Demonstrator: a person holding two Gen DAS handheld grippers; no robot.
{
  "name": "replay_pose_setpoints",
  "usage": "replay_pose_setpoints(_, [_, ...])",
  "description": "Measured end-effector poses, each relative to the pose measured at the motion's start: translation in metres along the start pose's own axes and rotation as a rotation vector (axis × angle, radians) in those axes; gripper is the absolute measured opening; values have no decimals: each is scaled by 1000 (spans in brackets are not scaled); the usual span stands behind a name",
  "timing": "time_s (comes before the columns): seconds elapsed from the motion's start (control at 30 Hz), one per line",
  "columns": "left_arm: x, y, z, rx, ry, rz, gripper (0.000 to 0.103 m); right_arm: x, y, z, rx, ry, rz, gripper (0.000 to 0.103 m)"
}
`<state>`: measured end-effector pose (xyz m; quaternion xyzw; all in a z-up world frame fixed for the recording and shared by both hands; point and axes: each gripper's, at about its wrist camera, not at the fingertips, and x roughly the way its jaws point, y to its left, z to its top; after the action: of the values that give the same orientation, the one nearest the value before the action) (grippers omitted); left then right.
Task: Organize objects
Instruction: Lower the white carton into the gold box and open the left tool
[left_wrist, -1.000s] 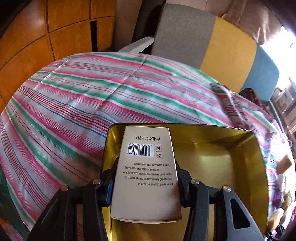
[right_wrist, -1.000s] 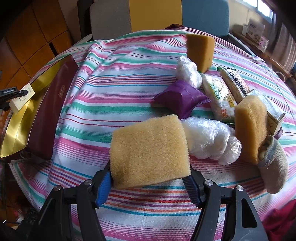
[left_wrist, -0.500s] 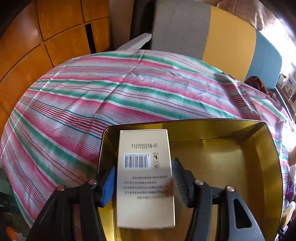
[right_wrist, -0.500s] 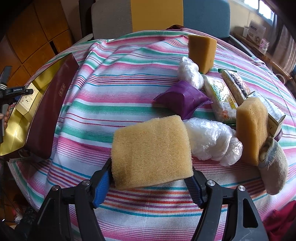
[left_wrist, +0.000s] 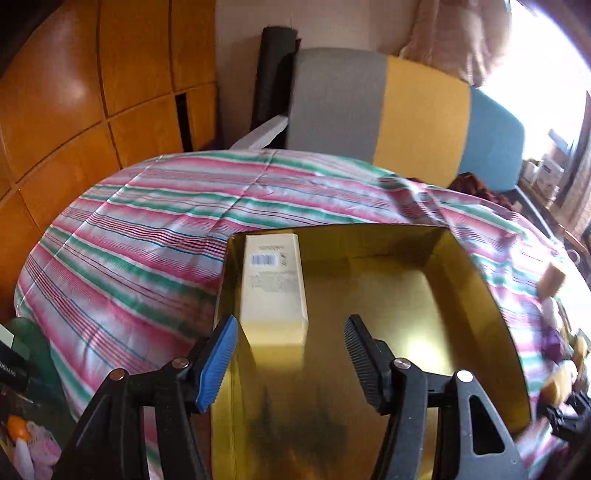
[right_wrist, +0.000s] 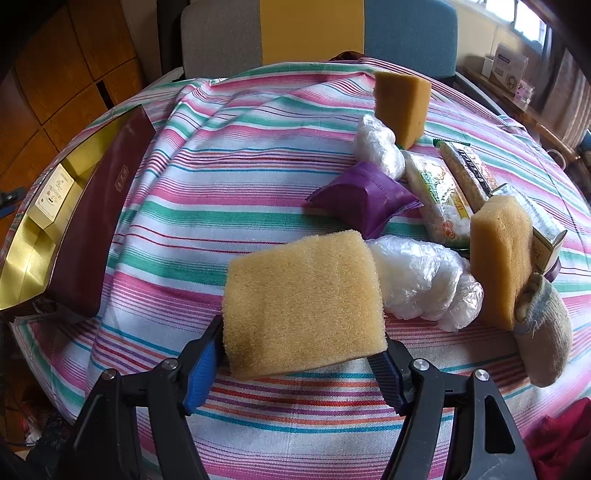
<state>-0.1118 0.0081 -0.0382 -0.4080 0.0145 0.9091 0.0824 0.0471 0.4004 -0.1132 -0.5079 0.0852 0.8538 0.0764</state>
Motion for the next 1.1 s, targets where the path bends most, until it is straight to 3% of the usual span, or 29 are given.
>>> replay_pose_setpoints(0.23, [-39, -15, -21, 15, -45, -34, 62, -5, 4, -2, 12, -6, -16, 64])
replay_pose_setpoints(0.7, [-48, -14, -39, -2, -21, -64, 62, -30, 30, 3, -10, -50, 38, 61])
replay_pose_setpoints(0.9, [-53, 7, -42, -51, -19, -85, 62, -57, 79, 38, -101, -118, 104, 61])
replay_pose_setpoints(1.1, [-60, 65, -45, -196, -9, -59, 62, -56, 171, 71, -285, -125, 244, 61])
